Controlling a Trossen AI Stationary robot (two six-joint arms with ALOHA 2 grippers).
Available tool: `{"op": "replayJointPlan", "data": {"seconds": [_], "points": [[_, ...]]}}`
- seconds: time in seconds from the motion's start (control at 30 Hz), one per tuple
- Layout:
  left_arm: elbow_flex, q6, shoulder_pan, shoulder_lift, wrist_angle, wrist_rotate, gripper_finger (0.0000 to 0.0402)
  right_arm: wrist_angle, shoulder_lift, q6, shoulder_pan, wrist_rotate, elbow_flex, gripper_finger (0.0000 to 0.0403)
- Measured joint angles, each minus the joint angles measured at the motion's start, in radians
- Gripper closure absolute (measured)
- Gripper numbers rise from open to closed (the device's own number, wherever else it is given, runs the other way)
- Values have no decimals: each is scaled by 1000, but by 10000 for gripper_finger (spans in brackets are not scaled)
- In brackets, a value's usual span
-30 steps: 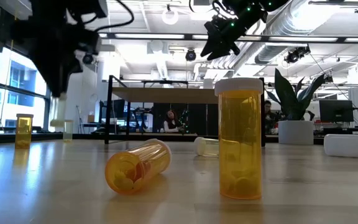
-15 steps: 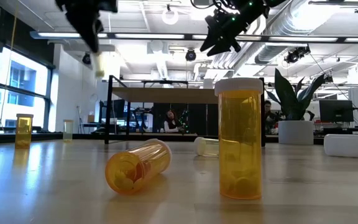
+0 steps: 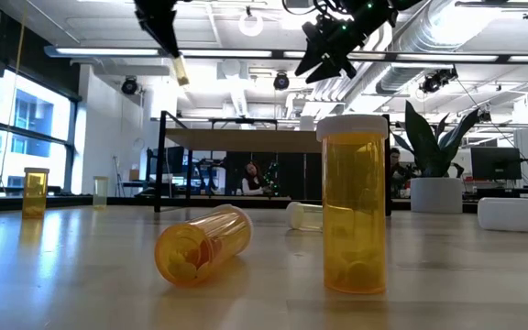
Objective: Pick and place medicine bottles onto shelf by color
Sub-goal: Put the middle left yellow pill bottle on the shelf
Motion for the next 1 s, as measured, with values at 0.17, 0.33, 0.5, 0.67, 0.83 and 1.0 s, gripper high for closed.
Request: {"op": "replayJointPlan", "data": {"seconds": [0.17, 0.33, 0.5, 0.67, 0.83, 1.0], "points": [[157, -1, 72, 117, -22, 40, 294, 0, 0, 0, -10, 0, 0, 212], [315, -54, 139, 247, -92, 100, 294, 0, 0, -1, -25, 0, 0, 212], [427, -111, 179, 367, -168, 186, 294, -4, 0, -1, -38, 0, 0, 212], [463, -127, 184, 456, -178, 209, 294, -24, 0, -1, -41, 0, 0, 212], [465, -137, 186, 515, -186, 209, 294, -31, 0, -8, -40, 0, 0, 212], [465, -157, 192, 558, -186, 209, 294, -31, 0, -9, -40, 0, 0, 212]]}}
